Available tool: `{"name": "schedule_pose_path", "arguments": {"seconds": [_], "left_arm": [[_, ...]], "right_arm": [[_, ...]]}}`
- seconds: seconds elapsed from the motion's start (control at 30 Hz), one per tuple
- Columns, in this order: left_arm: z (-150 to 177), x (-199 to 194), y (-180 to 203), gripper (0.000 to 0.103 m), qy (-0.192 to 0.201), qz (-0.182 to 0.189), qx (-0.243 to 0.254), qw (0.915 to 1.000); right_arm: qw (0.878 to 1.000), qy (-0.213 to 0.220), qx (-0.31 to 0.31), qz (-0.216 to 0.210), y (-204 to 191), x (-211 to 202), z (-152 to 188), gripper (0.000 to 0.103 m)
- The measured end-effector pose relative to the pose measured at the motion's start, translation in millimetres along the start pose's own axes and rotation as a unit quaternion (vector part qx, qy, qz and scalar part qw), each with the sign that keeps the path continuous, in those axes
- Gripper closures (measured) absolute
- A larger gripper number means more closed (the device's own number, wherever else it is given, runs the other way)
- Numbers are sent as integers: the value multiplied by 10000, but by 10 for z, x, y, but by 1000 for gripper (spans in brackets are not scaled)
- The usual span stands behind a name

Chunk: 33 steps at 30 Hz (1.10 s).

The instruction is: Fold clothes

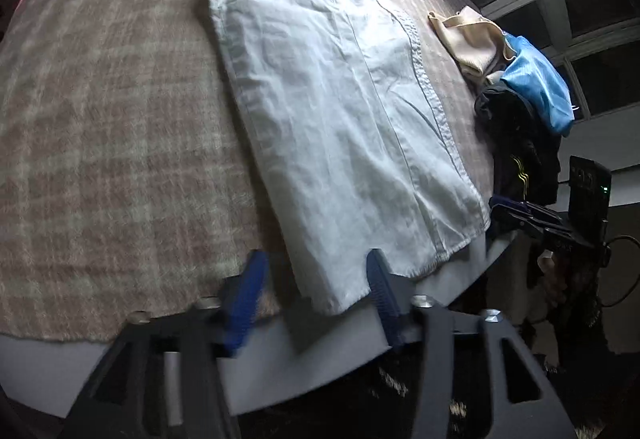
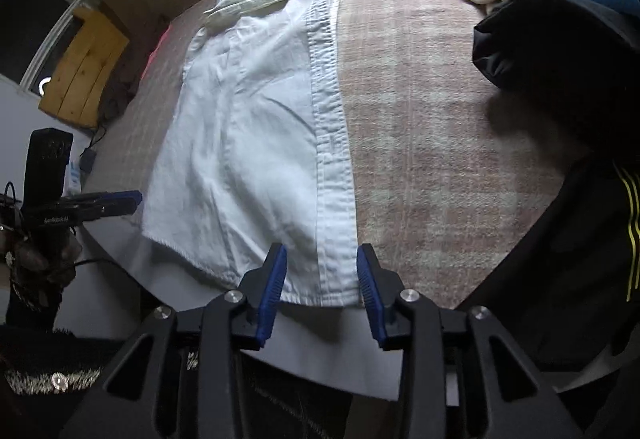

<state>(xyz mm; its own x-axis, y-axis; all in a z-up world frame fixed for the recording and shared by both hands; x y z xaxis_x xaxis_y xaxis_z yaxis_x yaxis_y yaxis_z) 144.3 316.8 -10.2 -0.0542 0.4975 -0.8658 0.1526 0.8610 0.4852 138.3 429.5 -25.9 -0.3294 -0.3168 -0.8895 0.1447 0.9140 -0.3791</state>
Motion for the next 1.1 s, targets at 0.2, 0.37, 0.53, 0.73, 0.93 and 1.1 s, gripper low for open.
{"name": "schedule_pose_path", "arguments": {"seconds": [0.2,0.37,0.53,0.73,0.93,1.1], "left_arm": [[32,218,121,62,-139,-345,466,9982],[91,295,197,96,-254,-223,737,9967],[33,179,161,100,-222,231,509,9982],[-162,-221,176,100,79,708,249,9972],[-425,-379,240,100,172,668,534,9962],[-201,-171,263,100,-281,420,851,9951]], "right_arm": [[9997,-68,-77,234,59,207,102,67],[9991,-78,-408,126,-73,261,205,72],[9984,-208,-387,-343,-162,296,194,92],[9898,330,193,-1374,-221,-132,-212,93],[9873,544,-22,-1493,-363,-296,-742,93],[9926,-91,-263,-1179,-268,-307,-355,87]]}}
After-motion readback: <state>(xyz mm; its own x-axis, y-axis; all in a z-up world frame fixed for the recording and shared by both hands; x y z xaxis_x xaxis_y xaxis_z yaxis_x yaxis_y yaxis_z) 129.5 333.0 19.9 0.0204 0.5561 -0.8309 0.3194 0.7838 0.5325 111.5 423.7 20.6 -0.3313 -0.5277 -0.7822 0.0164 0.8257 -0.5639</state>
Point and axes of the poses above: each gripper's, at about its wrist camera, not at the fingertips, and x roughly the way its jaws point, y to its right, z to its underside, the point moved 9 cm from there along x, roughly the way its jaws point
